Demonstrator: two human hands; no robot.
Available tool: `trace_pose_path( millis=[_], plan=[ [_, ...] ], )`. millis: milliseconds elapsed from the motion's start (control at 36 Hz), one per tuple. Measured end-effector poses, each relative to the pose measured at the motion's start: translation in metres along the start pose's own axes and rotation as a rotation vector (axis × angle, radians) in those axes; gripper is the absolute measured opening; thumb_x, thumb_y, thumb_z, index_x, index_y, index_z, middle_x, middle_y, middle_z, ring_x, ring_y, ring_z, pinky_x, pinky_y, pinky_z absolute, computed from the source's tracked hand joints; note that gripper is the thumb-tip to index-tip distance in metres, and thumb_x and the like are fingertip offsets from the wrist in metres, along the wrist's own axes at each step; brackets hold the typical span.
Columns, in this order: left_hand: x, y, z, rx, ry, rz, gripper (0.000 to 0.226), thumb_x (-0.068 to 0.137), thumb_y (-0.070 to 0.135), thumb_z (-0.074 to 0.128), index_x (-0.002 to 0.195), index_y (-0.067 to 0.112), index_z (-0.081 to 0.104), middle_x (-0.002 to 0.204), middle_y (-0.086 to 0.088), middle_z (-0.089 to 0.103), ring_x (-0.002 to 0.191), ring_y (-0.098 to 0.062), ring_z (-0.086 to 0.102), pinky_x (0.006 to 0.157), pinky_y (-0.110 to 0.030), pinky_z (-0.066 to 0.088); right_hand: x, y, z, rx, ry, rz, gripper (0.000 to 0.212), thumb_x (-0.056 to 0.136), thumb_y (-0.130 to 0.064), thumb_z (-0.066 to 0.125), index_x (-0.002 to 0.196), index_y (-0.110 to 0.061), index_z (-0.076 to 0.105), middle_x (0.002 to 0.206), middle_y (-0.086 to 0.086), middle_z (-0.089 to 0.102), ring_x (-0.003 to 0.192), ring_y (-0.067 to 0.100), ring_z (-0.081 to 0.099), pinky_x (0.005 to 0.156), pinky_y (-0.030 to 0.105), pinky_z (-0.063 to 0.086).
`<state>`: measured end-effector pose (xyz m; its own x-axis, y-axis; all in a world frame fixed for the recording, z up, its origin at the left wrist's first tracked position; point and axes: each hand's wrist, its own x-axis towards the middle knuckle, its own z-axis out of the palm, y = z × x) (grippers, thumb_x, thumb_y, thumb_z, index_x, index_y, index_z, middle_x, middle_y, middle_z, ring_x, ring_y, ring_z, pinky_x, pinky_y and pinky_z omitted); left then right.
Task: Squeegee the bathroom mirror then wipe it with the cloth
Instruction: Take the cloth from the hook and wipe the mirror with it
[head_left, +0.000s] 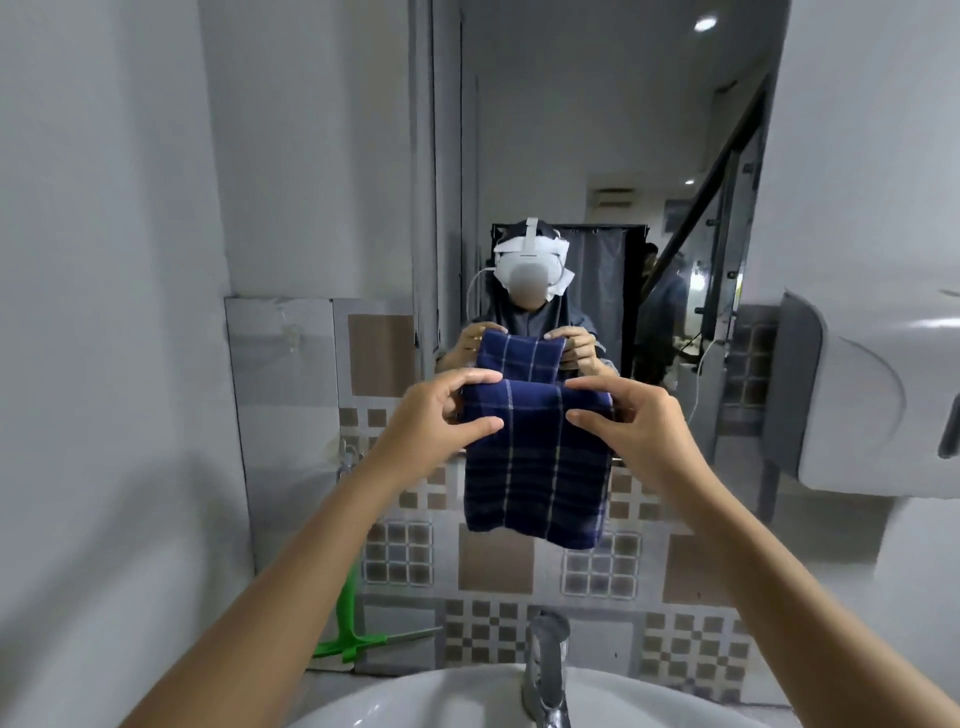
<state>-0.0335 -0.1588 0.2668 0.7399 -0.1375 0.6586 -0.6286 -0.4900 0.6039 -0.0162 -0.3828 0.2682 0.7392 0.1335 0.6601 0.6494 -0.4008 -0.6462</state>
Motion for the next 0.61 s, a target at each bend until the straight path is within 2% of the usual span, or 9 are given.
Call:
trace_pose_path(
  millis=[56,167,306,361,472,556,611],
  plan=[
    [0.020,0.009,-0.001,0.014,0.018,0.051,0.045,0.077,0.023,0.073,0.117,0.034,0.057,0.116,0.009,0.062,0.102,-0.014,0.061,0.094,-0.041,0.049,0.018,-0.004,-0.008,-0.043,0.059,-0.071,0.031,0.079,-0.019,0.072,0.107,-0.029,0.067,0.099,-0.003,0.068,0.091,0.012,0.063,0.080,0.030,0.056],
    [0.059,0.028,-0.008,0.024,0.062,0.155,0.048,0.079,0.015,0.071,0.121,0.030,0.053,0.119,0.009,0.060,0.107,-0.002,0.058,0.098,-0.030,0.047,0.054,-0.022,-0.023,-0.063,0.136,-0.168,0.029,0.081,-0.016,0.070,0.109,-0.024,0.067,0.100,-0.006,0.067,0.088,0.009,0.061,0.074,0.012,0.049],
    [0.119,0.053,-0.031,0.060,0.095,0.266,0.055,0.077,0.014,0.072,0.127,0.018,0.050,0.121,0.000,0.059,0.108,-0.009,0.058,0.094,-0.022,0.048,0.114,-0.060,-0.038,-0.069,0.222,-0.225,0.028,0.085,-0.015,0.065,0.112,-0.022,0.065,0.094,-0.009,0.060,0.080,0.002,0.056,0.058,0.003,0.046],
    [0.145,0.066,-0.044,0.072,0.127,0.296,0.057,0.076,0.016,0.074,0.128,0.017,0.050,0.120,0.000,0.058,0.106,-0.008,0.057,0.091,-0.017,0.047,0.142,-0.077,-0.044,-0.087,0.267,-0.267,0.027,0.085,-0.014,0.064,0.111,-0.022,0.065,0.094,-0.011,0.060,0.080,-0.003,0.054,0.059,0.000,0.043],
    [0.195,0.085,-0.069,0.127,0.188,0.364,0.060,0.075,0.019,0.074,0.129,0.017,0.048,0.123,0.002,0.056,0.112,-0.009,0.052,0.096,-0.022,0.043,0.194,-0.107,-0.050,-0.083,0.324,-0.309,0.027,0.085,-0.013,0.064,0.111,-0.019,0.065,0.098,-0.007,0.064,0.090,0.007,0.057,0.070,0.006,0.042],
    [0.226,0.092,-0.081,0.219,0.248,0.407,0.059,0.077,0.019,0.073,0.130,0.015,0.047,0.125,-0.001,0.054,0.115,-0.014,0.050,0.100,-0.028,0.041,0.224,-0.120,-0.050,-0.116,0.355,-0.342,0.024,0.086,-0.011,0.062,0.109,-0.017,0.064,0.095,-0.007,0.063,0.089,0.006,0.056,0.066,0.002,0.040],
    [0.243,0.094,-0.085,0.255,0.274,0.419,0.060,0.077,0.017,0.073,0.131,0.014,0.047,0.126,-0.004,0.053,0.116,-0.015,0.050,0.099,-0.026,0.039,0.241,-0.124,-0.048,-0.134,0.365,-0.357,0.023,0.086,-0.009,0.061,0.108,-0.016,0.064,0.093,-0.008,0.062,0.088,0.006,0.055,0.065,0.002,0.038]
  ],
)
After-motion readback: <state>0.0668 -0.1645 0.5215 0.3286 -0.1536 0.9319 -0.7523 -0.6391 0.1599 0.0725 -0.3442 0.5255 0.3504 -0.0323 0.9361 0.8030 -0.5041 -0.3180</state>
